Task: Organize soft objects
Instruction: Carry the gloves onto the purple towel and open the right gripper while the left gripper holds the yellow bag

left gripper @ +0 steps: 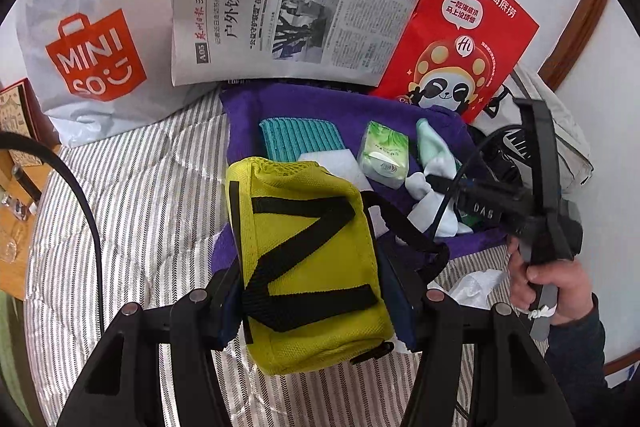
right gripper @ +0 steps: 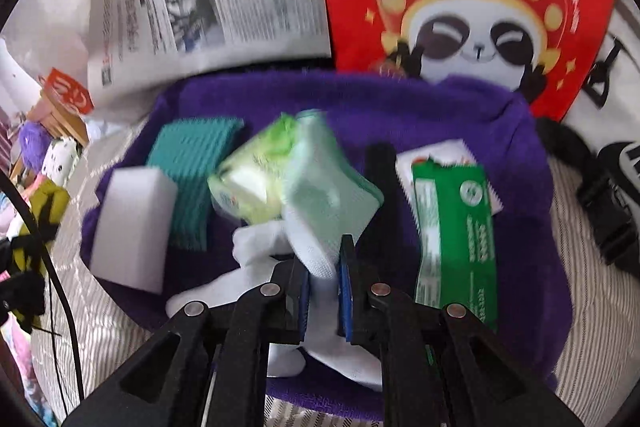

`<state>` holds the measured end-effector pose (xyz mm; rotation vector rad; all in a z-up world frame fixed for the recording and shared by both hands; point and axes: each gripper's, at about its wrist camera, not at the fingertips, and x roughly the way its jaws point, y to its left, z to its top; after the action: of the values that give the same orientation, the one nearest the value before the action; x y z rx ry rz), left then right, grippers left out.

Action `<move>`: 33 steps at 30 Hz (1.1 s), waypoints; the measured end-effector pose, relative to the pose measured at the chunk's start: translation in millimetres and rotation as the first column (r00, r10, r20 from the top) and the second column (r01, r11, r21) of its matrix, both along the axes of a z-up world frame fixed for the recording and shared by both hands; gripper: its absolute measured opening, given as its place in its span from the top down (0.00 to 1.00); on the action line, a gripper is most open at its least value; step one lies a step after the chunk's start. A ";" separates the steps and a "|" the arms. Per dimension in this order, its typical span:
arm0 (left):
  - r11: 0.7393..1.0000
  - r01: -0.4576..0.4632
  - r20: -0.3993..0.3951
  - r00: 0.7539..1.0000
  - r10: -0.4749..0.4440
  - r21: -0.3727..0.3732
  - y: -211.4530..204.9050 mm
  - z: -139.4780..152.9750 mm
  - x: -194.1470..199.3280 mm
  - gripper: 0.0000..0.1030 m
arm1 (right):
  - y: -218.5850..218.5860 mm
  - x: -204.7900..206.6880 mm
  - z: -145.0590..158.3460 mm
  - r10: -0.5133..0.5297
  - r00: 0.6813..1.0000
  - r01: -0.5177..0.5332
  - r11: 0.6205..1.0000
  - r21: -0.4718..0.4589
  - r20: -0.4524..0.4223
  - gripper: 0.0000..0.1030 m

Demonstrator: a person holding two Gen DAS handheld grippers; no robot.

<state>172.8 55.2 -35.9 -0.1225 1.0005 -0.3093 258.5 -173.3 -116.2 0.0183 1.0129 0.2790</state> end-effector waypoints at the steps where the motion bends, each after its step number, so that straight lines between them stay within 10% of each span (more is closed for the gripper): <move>1: 1.000 0.001 -0.001 1.000 -0.001 -0.002 0.3 -0.9 0.0 0.44 | -0.4 1.4 -2.8 -0.005 1.000 0.005 1.000 -0.004 -0.012 0.87; 11: 1.000 0.001 0.005 1.000 -0.001 -0.025 2.5 -1.3 -3.3 0.44 | -0.1 7.9 -6.2 0.027 0.998 -0.027 1.000 -0.001 -0.059 0.81; 19: 1.000 0.007 0.001 1.000 -0.007 -0.018 -1.7 -0.2 -5.1 0.44 | -4.6 -1.1 2.6 0.053 0.997 -0.053 0.998 0.016 -0.054 0.39; 33: 0.998 0.063 0.000 0.998 -0.063 -0.005 -33.3 7.0 2.1 0.44 | -41.1 -33.1 44.8 0.011 0.999 -0.012 1.000 0.016 0.051 0.37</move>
<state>174.8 21.9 -28.9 -0.0959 1.0048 -0.3692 225.4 -214.4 -71.4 0.0197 0.9607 0.2968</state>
